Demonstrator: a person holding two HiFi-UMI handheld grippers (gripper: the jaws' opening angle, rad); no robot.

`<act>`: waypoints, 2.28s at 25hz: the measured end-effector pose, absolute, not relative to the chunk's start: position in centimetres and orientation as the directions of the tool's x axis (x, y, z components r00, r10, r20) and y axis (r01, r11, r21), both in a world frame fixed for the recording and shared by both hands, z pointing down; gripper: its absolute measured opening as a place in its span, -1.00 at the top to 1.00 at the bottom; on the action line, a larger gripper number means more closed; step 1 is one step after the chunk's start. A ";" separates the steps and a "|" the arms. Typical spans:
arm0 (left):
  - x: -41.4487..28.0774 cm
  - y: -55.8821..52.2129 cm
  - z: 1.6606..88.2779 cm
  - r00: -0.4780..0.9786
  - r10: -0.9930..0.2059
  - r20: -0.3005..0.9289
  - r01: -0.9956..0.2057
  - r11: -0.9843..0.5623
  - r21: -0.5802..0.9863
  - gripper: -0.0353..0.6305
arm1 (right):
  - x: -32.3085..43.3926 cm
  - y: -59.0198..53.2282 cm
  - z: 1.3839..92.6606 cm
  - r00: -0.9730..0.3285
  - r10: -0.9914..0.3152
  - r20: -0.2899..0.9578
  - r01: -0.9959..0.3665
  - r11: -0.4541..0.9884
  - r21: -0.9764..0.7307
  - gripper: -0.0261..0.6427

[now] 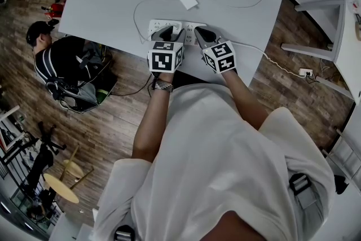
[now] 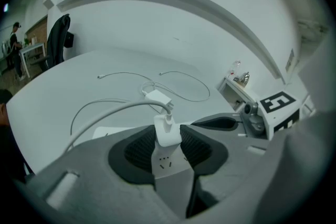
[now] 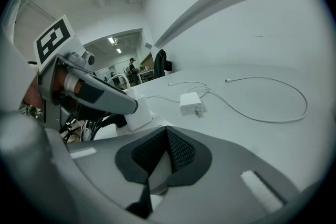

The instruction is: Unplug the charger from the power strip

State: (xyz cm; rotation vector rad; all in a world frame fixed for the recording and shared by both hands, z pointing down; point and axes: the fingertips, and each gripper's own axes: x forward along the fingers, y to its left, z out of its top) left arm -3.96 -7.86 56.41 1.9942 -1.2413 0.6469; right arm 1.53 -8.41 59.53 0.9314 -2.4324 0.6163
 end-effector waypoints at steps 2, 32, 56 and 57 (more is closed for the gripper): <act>-3.9 -7.8 56.5 0.393 -0.556 0.732 -0.912 -0.337 0.233 0.43 | 1.5 -8.4 59.5 -0.664 -0.496 0.560 -0.703 0.669 -0.240 0.92; -3.6 -7.9 56.4 0.349 -0.568 0.745 -0.903 -0.417 0.105 0.43 | 1.5 -8.5 59.7 -0.658 -0.503 0.561 -0.709 0.666 -0.234 0.92; -3.7 -8.4 56.3 0.361 -0.593 0.720 -0.907 -0.402 0.123 0.37 | 1.5 -8.4 59.5 -0.652 -0.507 0.564 -0.713 0.662 -0.231 0.92; -3.6 -8.5 56.4 0.356 -0.594 0.722 -0.906 -0.409 0.110 0.37 | 1.4 -8.4 59.5 -0.652 -0.507 0.564 -0.714 0.661 -0.230 0.92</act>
